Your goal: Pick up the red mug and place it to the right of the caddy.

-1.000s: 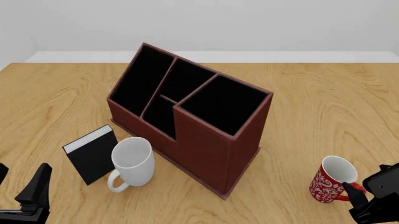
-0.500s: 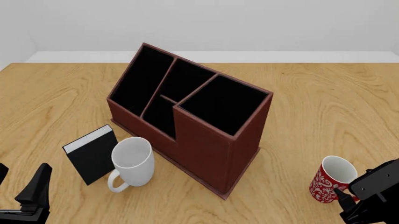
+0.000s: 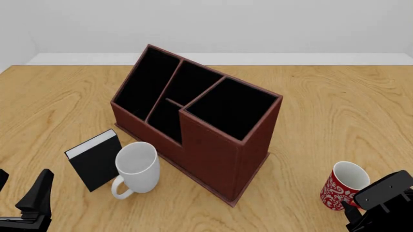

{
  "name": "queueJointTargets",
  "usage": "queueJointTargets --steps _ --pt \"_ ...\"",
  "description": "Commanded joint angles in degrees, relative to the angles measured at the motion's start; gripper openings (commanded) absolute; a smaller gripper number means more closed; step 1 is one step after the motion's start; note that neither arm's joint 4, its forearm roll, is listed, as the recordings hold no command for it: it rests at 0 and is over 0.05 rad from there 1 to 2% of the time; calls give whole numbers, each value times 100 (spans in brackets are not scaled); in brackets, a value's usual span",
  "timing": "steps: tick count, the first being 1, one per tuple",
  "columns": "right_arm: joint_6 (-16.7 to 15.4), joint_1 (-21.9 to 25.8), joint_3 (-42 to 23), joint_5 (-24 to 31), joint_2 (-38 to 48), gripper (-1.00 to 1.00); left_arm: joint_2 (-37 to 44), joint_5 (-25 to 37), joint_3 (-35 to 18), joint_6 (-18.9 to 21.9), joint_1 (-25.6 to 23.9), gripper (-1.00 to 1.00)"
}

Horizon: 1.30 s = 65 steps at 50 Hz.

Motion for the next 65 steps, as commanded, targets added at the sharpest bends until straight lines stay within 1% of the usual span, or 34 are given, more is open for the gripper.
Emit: queueJointTargets --steps 1,7,13,25,30,31,34,40,41,47,60,62,65 --pt "-51 -92 85 -227 212 100 0 0 0 0 0 100" --pt "-121 -162 110 -386 385 100 0 0 0 0 0 100" --pt "-170 -204 75 -412 449 100 0 0 0 0 0 100" --pt "-189 -182 159 -655 681 100 0 0 0 0 0 100" --pt "-217 -142 194 -590 570 100 0 0 0 0 0 100" --pt "-220 -129 187 -527 495 -100 0 0 0 0 0 100" --pt "-223 -67 179 -323 276 -100 0 0 0 0 0 100" --pt "-253 -114 81 -96 64 -100 0 0 0 0 0 100" --pt "-275 -120 64 10 -40 -100 0 0 0 0 0 100" --pt "-255 -185 -61 252 -262 -100 0 0 0 0 0 100" --pt "-268 -50 -325 914 -914 -100 0 0 0 0 0 100" --pt "-250 39 -397 1076 -1060 -100 0 0 0 0 0 100" --pt "-248 117 -463 1175 -1154 -100 0 0 0 0 0 100"
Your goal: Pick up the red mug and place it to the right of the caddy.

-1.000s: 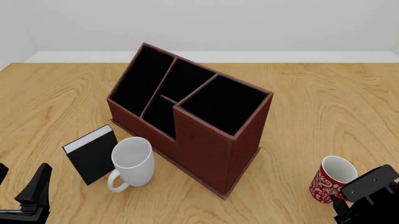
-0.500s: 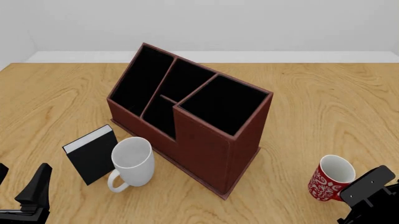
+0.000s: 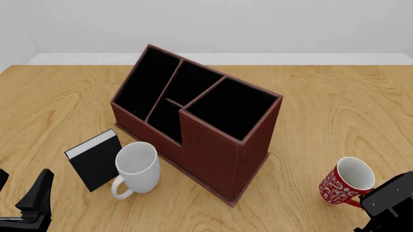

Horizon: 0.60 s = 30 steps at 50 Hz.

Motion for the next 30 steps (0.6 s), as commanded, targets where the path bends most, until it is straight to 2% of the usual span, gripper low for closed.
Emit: queueJointTargets --steps 1,12,20,30 --pt "94 219 -315 527 -538 -100 0 0 0 0 0 100" --pt "119 687 -420 348 -339 -100 0 0 0 0 0 100" --pt "179 1180 -511 -84 169 -100 0 0 0 0 0 100" --pt "294 1489 -671 -633 898 -100 0 0 0 0 0 100"
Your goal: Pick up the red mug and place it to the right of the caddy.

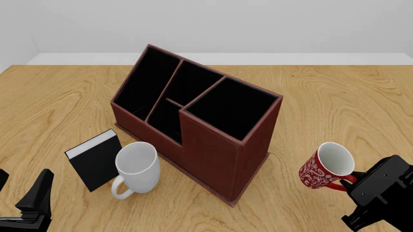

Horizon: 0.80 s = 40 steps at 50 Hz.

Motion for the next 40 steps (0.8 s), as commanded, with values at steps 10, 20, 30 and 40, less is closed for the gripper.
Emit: queueJointTargets --steps 10,20,30,40 --pt "235 593 -329 -859 1160 -100 0 0 0 0 0 100" --pt "219 699 -360 -1005 1419 -100 0 0 0 0 0 100" --pt "250 803 -408 -1195 1736 -100 0 0 0 0 0 100" --pt "262 903 -410 -1381 2025 -100 0 0 0 0 0 100"
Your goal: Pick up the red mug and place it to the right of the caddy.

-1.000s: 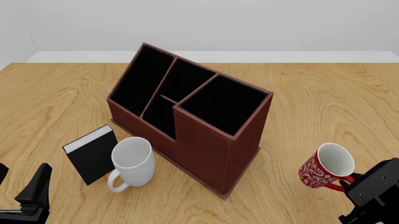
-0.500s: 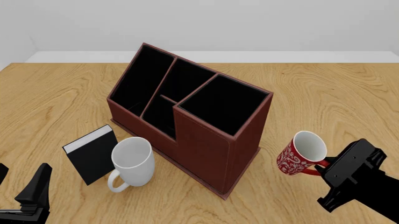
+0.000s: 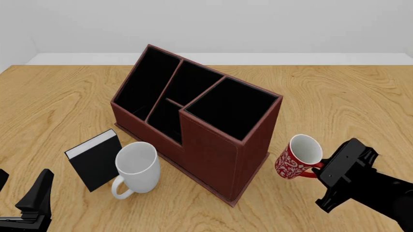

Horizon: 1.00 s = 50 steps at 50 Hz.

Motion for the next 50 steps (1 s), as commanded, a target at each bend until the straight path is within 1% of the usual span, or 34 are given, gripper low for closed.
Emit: queueJointTargets --steps 1,18,50 --pt "132 112 -57 -238 304 -100 0 0 0 0 0 100" --pt "170 231 117 -544 635 -100 0 0 0 0 0 100" --pt "195 404 90 -895 1252 -100 0 0 0 0 0 100"
